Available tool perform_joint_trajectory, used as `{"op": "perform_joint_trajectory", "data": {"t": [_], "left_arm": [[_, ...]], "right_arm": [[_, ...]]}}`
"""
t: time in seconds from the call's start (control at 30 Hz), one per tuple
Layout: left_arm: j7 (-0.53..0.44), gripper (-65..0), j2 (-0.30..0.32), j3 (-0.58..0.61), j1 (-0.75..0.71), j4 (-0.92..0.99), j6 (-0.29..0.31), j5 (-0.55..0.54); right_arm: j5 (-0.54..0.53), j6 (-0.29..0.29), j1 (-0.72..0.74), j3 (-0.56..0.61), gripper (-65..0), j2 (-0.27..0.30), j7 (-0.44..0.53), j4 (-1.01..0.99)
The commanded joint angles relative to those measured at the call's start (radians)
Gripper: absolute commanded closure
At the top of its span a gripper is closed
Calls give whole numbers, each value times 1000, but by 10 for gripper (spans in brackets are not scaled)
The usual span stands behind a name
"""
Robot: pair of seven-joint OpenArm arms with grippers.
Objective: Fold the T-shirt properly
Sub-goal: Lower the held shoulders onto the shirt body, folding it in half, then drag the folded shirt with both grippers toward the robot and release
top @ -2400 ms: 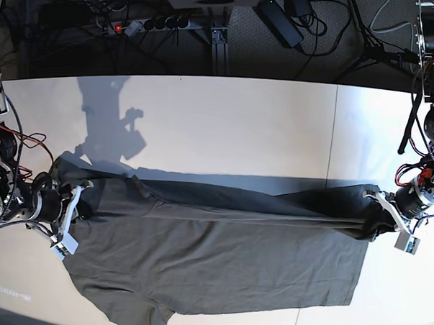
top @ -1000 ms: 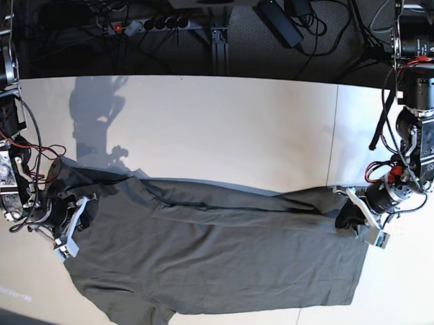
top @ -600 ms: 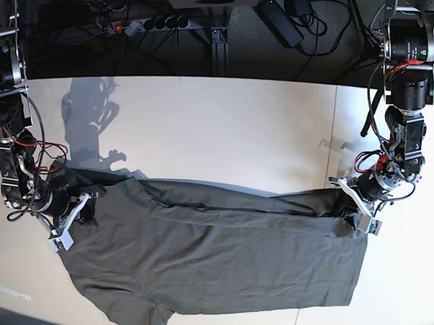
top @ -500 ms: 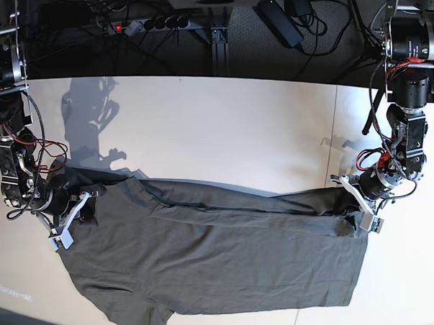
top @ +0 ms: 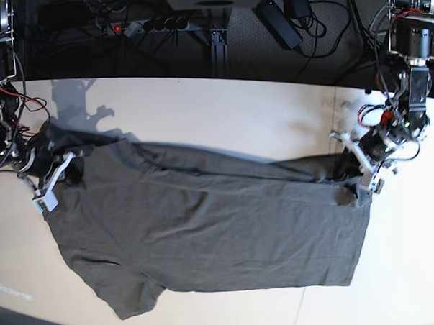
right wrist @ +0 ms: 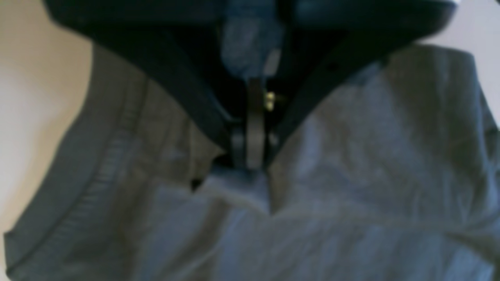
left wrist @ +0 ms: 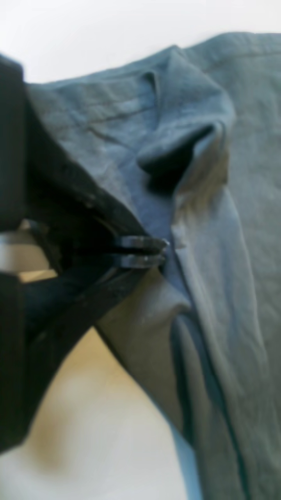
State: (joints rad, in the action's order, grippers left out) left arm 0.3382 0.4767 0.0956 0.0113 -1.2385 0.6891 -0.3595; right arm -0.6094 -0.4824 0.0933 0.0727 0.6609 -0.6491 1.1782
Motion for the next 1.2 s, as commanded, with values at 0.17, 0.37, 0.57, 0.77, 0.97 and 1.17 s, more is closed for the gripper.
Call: {"op": "perform_joint_trajectory", "data": {"t": [0.17,0.37,0.57,0.77,0.97,1.17], "left_arm": [[58,0,14,-58,-118,-134,9,11],[58,0,14,-121,-127,-183,9,-80],[67,0,14,-128,-111,-195,9,-96],[93,0,14,-128,-111,-195,9,-117],[109,0,14,-128,-114,-195,9,-116],[114,0,14,-128,-111,-195,9,-121]], "right_arm": [[-5,-64,-119,-47,0,84,-66,85],[-40,-64,-121,-118,0,86,-51,116],[-85,-64,-119,-233,0,87,-66,244],[-142,-65,-119,-282,0,86,-137,394],[-180,-72,-208,-282,0,91,-185,528],[-146,-71,-328,-282,0,89,-177,597]]}}
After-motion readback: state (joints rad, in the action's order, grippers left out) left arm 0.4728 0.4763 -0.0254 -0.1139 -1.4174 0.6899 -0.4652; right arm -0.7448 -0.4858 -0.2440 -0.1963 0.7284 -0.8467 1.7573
